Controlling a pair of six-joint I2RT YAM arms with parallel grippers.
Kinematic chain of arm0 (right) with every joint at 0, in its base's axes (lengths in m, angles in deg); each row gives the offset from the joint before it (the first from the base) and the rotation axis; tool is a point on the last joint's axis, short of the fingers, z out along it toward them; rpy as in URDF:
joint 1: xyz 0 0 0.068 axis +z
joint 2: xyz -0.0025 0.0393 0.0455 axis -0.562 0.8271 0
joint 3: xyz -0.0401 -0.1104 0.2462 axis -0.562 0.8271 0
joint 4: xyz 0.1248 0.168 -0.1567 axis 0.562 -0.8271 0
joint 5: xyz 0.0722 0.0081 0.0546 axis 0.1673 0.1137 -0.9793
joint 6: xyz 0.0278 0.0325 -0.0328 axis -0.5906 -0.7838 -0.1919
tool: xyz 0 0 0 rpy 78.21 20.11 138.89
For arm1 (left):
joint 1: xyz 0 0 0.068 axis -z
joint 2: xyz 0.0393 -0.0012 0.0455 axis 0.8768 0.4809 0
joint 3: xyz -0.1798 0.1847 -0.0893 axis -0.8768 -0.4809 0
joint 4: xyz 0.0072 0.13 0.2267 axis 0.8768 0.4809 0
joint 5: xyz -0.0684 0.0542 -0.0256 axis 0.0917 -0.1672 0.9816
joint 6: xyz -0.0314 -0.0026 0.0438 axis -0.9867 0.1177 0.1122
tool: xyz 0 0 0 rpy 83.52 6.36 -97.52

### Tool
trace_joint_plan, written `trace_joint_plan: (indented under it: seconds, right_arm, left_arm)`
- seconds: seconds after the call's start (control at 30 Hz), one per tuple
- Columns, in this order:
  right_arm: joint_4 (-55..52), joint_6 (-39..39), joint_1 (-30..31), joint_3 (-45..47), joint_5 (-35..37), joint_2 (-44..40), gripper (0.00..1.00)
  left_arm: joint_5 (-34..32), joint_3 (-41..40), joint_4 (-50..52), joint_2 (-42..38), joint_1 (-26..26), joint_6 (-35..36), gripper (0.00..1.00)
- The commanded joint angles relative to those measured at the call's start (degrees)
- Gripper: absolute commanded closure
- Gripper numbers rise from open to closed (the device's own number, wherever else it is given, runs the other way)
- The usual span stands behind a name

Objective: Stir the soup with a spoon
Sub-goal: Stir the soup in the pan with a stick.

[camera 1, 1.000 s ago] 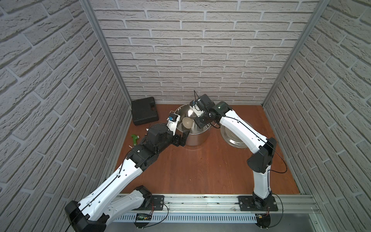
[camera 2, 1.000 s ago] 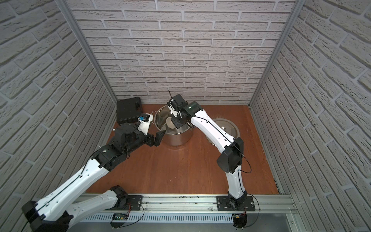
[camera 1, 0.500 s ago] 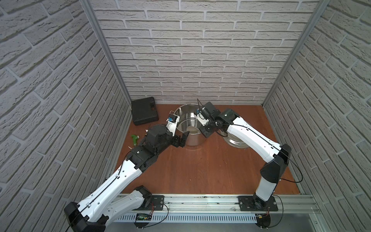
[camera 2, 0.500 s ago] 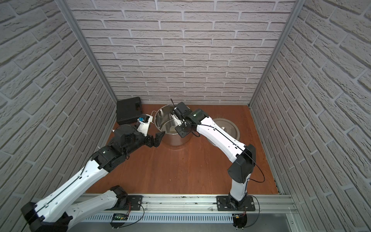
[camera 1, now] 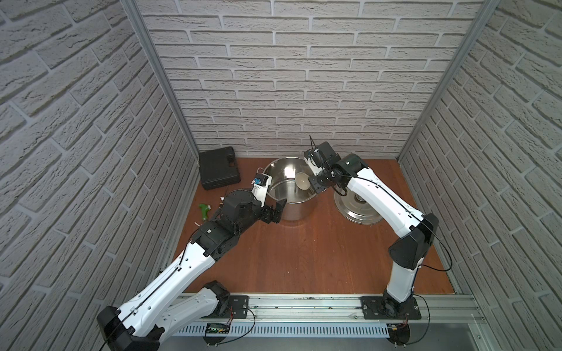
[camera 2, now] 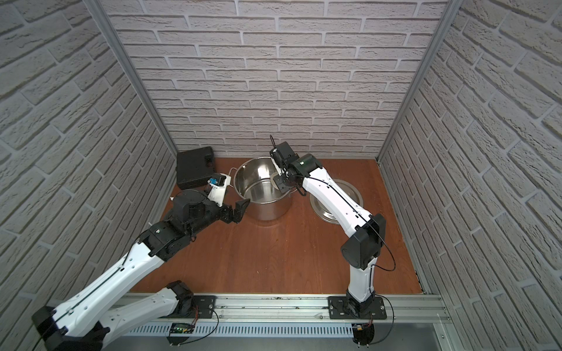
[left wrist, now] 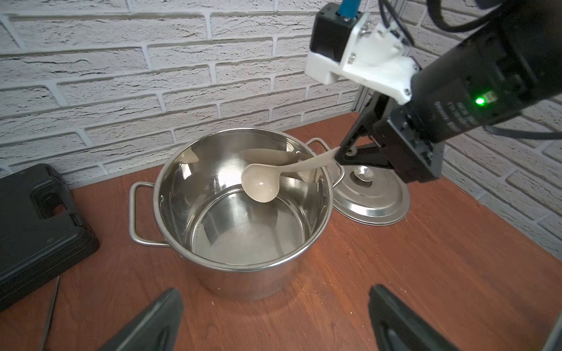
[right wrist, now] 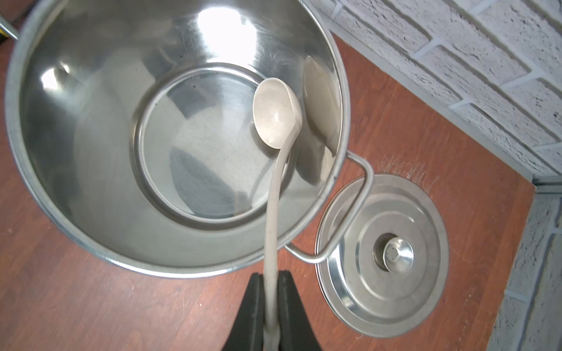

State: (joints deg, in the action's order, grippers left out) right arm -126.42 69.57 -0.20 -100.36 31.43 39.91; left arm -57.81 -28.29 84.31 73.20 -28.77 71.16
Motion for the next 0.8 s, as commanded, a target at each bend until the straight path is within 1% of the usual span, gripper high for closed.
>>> trace_joint_plan:
  seconds: [0.0, 0.1, 0.13, 0.3, 0.33, 0.47, 0.67, 0.77]
  right_arm:
    - [1.1, -0.1, 0.9, -4.8, -3.0, 2.8, 0.97]
    - [0.5, -0.7, 2.7, -7.6, -4.1, 4.2, 0.97]
    - [0.5, -0.9, 3.4, -8.0, -4.2, 5.8, 0.97]
    - [0.0, -1.9, 5.5, -6.5, -5.9, 5.0, 0.97]
    - [-0.2, -2.0, 5.9, -5.6, -6.3, 4.9, 0.97]
    - [-0.5, -2.3, 6.5, -0.2, -5.5, -0.4, 0.97]
    - [2.4, -2.3, 6.2, 10.4, -0.7, -8.3, 0.97]
    - [2.7, -2.1, 5.0, 12.3, 0.2, -10.0, 0.97]
  left_arm:
    - [0.2, -0.7, -3.5, -0.9, 0.3, -0.2, 0.02]
    - [0.3, -0.7, -4.0, -0.5, 0.3, -0.2, 0.02]
    - [0.3, -0.7, -4.2, -0.3, 0.2, -0.2, 0.01]
    - [0.5, -0.5, -4.7, 0.5, 0.2, -0.1, 0.02]
    - [0.5, -0.5, -4.8, 0.6, 0.2, -0.1, 0.02]
    - [0.5, -0.5, -4.9, 0.9, 0.3, -0.1, 0.02]
    - [0.7, -0.6, -4.7, 1.2, 0.2, -0.1, 0.02]
    - [0.8, -0.6, -4.5, 1.1, 0.3, -0.1, 0.02]
